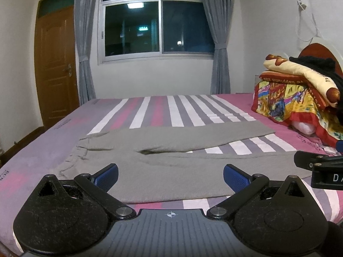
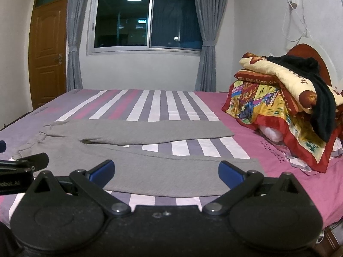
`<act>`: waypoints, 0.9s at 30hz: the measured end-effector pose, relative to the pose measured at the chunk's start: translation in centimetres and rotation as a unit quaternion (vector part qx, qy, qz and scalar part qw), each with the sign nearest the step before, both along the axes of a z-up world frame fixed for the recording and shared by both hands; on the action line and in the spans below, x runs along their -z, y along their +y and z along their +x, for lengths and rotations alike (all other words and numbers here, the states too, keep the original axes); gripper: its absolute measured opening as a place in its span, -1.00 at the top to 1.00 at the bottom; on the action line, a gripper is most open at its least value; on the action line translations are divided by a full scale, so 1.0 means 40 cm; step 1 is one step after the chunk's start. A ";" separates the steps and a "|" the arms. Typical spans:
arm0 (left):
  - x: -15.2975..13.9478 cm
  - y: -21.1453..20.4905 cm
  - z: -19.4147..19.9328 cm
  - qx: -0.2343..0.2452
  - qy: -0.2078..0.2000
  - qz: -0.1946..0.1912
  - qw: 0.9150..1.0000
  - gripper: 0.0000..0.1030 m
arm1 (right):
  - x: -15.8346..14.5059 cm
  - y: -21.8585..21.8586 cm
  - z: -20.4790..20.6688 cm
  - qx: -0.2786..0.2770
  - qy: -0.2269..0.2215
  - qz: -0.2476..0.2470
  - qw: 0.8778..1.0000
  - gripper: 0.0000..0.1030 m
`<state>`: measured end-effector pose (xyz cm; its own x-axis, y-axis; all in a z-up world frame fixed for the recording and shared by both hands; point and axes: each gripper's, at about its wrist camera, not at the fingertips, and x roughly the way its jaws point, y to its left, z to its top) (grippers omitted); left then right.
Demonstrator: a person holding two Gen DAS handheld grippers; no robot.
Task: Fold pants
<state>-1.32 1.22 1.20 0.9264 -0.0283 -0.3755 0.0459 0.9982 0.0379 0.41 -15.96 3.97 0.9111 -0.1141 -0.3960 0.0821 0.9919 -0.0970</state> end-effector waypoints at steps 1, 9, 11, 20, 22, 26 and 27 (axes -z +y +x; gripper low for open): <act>-0.001 0.000 0.000 0.001 0.000 -0.001 1.000 -1.00 | -0.001 0.002 -0.001 0.001 -0.001 0.000 1.000 -0.99; -0.002 -0.006 -0.002 0.002 0.000 -0.002 1.000 -1.00 | -0.005 -0.001 -0.001 0.001 -0.001 0.000 1.000 -0.99; -0.003 -0.006 -0.001 0.002 0.000 -0.003 1.000 -1.00 | -0.005 0.004 -0.002 0.001 -0.001 -0.001 1.000 -0.99; -0.003 -0.008 -0.002 0.001 0.000 -0.002 1.000 -1.00 | -0.008 0.005 -0.003 0.002 -0.001 -0.001 1.000 -0.99; -0.004 -0.008 -0.001 0.001 0.001 -0.002 1.000 -1.00 | -0.006 0.005 -0.003 0.001 -0.001 -0.001 1.000 -0.99; -0.004 -0.009 -0.001 0.002 0.001 -0.002 1.000 -1.00 | -0.007 0.006 -0.004 0.001 -0.001 -0.002 1.000 -0.99; -0.003 -0.009 -0.002 0.001 0.001 -0.002 1.000 -1.00 | -0.008 0.006 -0.003 0.002 -0.001 -0.001 1.000 -0.99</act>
<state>-1.41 0.87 1.31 0.9259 -0.0325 -0.3764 0.0489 0.9982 0.0341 0.28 -15.72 4.27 0.9118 -0.1180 -0.3934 0.0855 0.9914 -0.0993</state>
